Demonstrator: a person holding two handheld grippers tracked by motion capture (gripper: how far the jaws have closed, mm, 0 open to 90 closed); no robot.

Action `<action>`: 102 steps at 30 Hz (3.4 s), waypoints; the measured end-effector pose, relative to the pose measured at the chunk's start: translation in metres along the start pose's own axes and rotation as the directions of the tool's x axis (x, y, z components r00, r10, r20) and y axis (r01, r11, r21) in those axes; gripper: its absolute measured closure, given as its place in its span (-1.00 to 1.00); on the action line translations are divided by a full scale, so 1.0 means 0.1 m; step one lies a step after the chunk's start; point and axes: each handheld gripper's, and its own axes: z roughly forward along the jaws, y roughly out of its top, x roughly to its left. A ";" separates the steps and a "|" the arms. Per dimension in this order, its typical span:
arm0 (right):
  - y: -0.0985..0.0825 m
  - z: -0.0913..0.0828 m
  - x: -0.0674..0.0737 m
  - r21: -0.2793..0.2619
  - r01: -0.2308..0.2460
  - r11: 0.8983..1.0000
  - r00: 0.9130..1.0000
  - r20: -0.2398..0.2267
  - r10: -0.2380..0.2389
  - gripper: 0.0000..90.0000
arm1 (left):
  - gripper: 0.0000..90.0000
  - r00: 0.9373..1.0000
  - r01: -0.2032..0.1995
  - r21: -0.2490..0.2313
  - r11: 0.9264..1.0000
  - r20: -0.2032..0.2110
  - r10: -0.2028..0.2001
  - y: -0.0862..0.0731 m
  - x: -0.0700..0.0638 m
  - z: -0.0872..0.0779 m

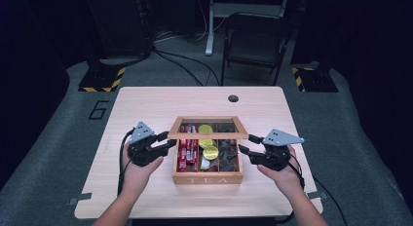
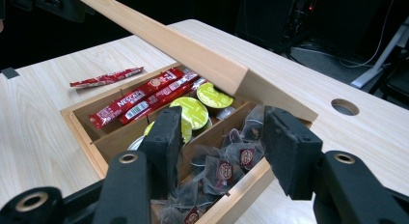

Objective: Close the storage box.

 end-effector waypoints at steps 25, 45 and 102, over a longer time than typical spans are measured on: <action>-0.20 -0.02 0.13 0.025 0.060 0.998 0.998 0.018 -0.060 0.14 | 0.31 0.997 -0.071 0.037 0.997 0.004 0.071 -0.36 -0.10 -0.02; -0.47 0.04 0.20 0.053 0.029 0.998 1.000 0.003 -0.029 0.13 | 0.30 0.998 -0.051 0.050 0.997 0.024 0.050 -0.68 -0.15 0.04; -0.76 0.26 0.24 0.223 0.003 0.975 0.998 -0.057 0.010 -0.09 | -0.24 0.996 -0.053 0.148 0.988 0.082 0.041 -0.90 -0.20 0.14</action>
